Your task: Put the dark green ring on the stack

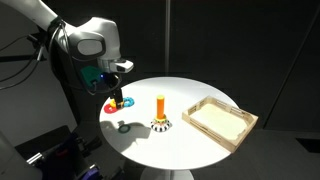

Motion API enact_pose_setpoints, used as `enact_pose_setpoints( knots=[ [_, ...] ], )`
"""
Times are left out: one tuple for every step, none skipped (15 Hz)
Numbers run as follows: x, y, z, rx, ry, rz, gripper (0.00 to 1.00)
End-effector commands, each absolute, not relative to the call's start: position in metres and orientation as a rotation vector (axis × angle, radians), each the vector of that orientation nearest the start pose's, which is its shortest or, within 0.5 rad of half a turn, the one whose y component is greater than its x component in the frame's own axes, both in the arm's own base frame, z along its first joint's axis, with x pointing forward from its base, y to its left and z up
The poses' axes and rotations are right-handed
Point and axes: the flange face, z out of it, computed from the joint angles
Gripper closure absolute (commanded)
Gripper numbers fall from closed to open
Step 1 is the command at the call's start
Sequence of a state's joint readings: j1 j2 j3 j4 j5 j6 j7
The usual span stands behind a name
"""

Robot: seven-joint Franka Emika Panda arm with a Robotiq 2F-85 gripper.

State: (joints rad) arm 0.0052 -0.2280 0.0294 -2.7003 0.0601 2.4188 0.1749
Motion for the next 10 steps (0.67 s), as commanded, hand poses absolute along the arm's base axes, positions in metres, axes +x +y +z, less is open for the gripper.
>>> enact_pose_setpoints(
  knots=[
    [0.394,0.013,0.299,-3.100,0.291,0.087,0.00],
    [0.396,0.010,0.295,-3.113,0.328,0.101,0.00],
    [0.397,0.007,0.288,-3.117,0.357,0.101,0.00],
    [0.397,0.006,0.282,-3.111,0.364,0.124,0.00],
    [0.396,0.005,0.274,-3.112,0.380,0.139,0.00],
    [0.396,0.004,0.265,-3.110,0.391,0.159,0.00],
    [0.397,0.004,0.256,-3.108,0.399,0.168,0.00],
    [0.399,0.004,0.247,-3.105,0.406,0.173,0.00],
    [0.400,0.005,0.238,-3.102,0.410,0.181,0.00],
    [0.402,0.006,0.230,-3.104,0.407,0.178,0.00]
  ],
)
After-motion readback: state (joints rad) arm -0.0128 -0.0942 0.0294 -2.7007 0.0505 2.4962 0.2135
